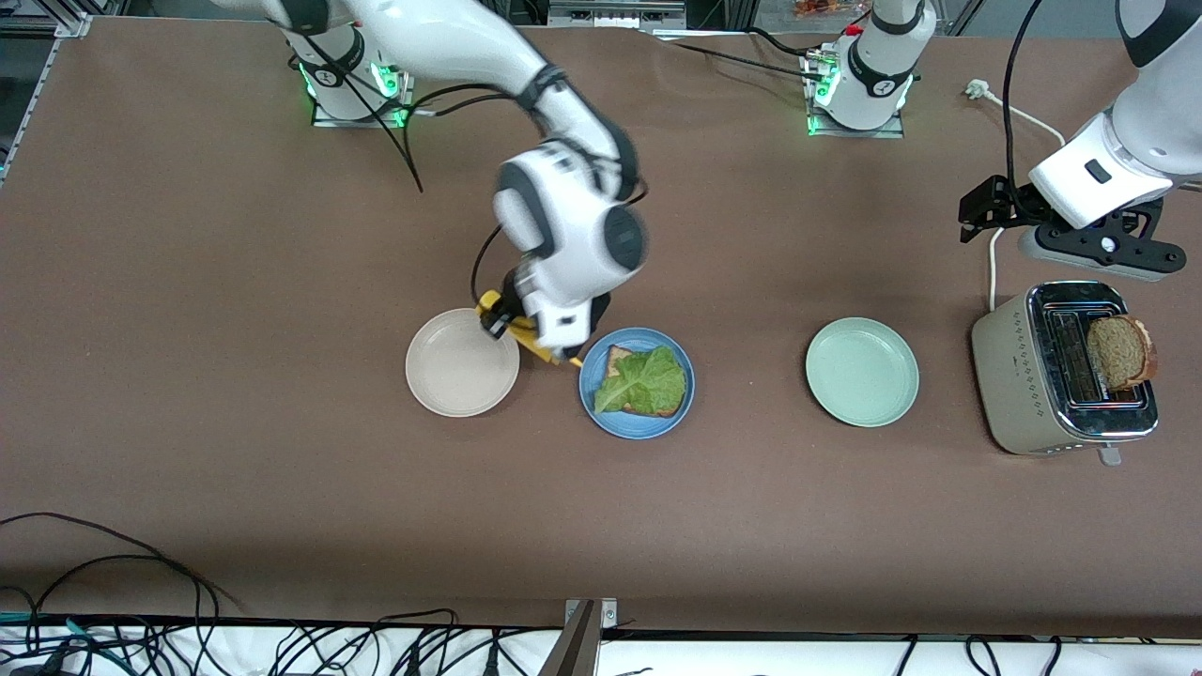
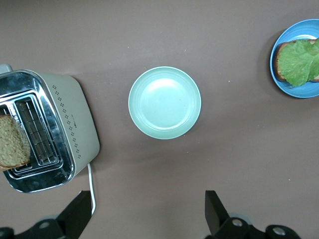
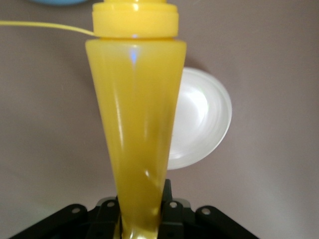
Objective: Make sandwich in blue plate with both arms
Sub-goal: 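Carry the mustard back beside the white plate while the left gripper reaches the toaster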
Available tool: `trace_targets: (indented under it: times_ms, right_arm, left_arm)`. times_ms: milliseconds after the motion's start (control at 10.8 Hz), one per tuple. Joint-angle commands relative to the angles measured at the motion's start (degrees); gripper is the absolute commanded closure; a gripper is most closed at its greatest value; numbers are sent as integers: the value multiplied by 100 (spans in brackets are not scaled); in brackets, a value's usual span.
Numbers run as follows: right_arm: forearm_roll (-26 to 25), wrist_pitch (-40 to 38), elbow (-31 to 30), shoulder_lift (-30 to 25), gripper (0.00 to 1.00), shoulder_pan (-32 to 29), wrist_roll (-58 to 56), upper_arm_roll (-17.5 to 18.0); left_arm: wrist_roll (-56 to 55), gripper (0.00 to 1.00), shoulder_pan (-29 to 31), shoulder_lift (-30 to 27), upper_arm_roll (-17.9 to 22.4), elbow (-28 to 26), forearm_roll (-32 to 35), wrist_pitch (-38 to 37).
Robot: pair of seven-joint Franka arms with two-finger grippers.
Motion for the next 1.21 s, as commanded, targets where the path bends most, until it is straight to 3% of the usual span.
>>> trace_targets:
  times_ms: [0,278,464,649,928,1113]
  right_arm:
    - [2422,415,307,-332,100,-1642,-897,172]
    - [4533,311,299,-332,100,-3179,-2301,320]
    - [5617,-110,272,-245,100,-4086,-3453,383]
    - [5876,-435,220,-122,100,-4536,-4630,400]
    - [7191,-1191,202,422,100,-5126,-6090,409]
    - [7335,-1246,176,590,100,-5276,-6673,409]
  left_arm:
    - [66,0,31,100,-7,156,-31,-39]
    - [57,0,22,249,-24,279,293,-39]
    - [57,0,31,328,-7,314,365,-30]
    - [57,0,49,399,11,367,348,-30]
    - [57,0,136,451,11,402,339,-30]
    - [49,0,154,451,11,402,339,-30]
